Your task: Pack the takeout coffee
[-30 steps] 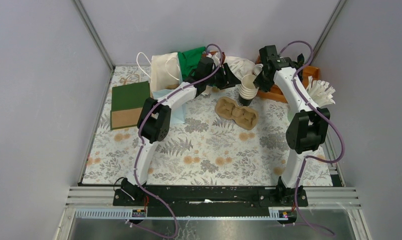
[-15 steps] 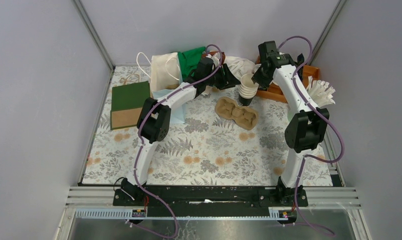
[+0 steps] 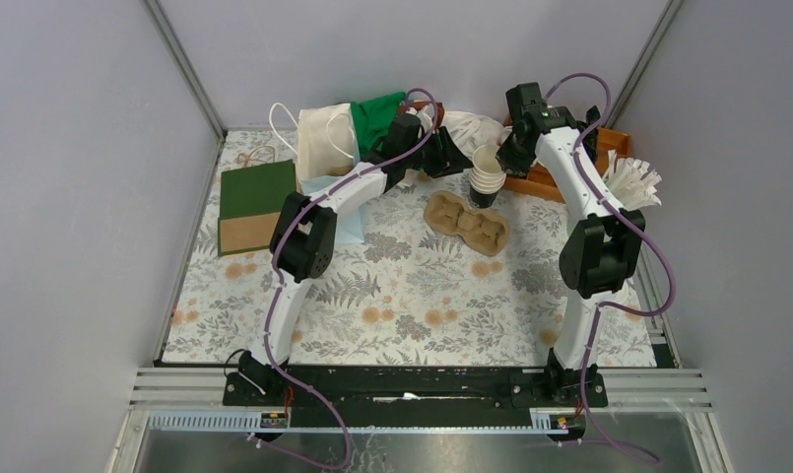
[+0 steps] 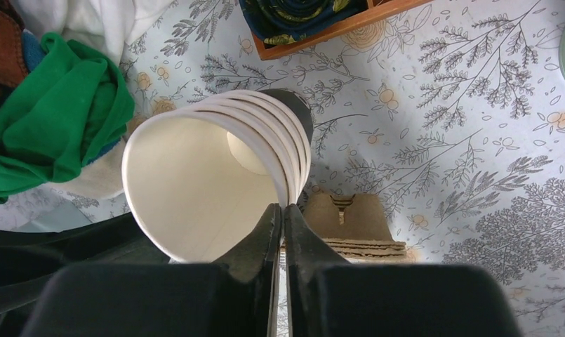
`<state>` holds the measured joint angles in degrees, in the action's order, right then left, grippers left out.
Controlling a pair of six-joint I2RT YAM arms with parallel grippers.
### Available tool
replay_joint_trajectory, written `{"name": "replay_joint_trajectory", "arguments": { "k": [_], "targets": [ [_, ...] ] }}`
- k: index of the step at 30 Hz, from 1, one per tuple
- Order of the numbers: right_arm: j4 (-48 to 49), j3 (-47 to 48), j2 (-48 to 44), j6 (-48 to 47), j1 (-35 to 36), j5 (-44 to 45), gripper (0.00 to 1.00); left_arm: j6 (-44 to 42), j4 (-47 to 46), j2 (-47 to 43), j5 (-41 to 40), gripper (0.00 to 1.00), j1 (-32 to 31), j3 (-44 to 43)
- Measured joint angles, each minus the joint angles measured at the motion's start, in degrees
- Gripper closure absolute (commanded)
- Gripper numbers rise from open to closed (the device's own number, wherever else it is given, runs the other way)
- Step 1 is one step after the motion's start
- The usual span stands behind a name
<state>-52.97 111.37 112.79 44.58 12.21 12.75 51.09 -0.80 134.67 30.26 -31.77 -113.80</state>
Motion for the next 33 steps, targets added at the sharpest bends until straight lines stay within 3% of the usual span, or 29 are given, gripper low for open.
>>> {"name": "replay_joint_trajectory", "arguments": {
  "k": [24,33],
  "targets": [
    [-1.9,1.4,-0.26,3.76,-0.72,-1.44,1.0,-4.96,6.78,0.09,-1.95,0.55,-0.66,-3.17],
    [-1.49,-1.51,-4.42,6.25,-3.15,-4.17,1.0,-7.56,8.74,0.09,-3.39,0.54,-2.54,-4.92]
  ]
}}
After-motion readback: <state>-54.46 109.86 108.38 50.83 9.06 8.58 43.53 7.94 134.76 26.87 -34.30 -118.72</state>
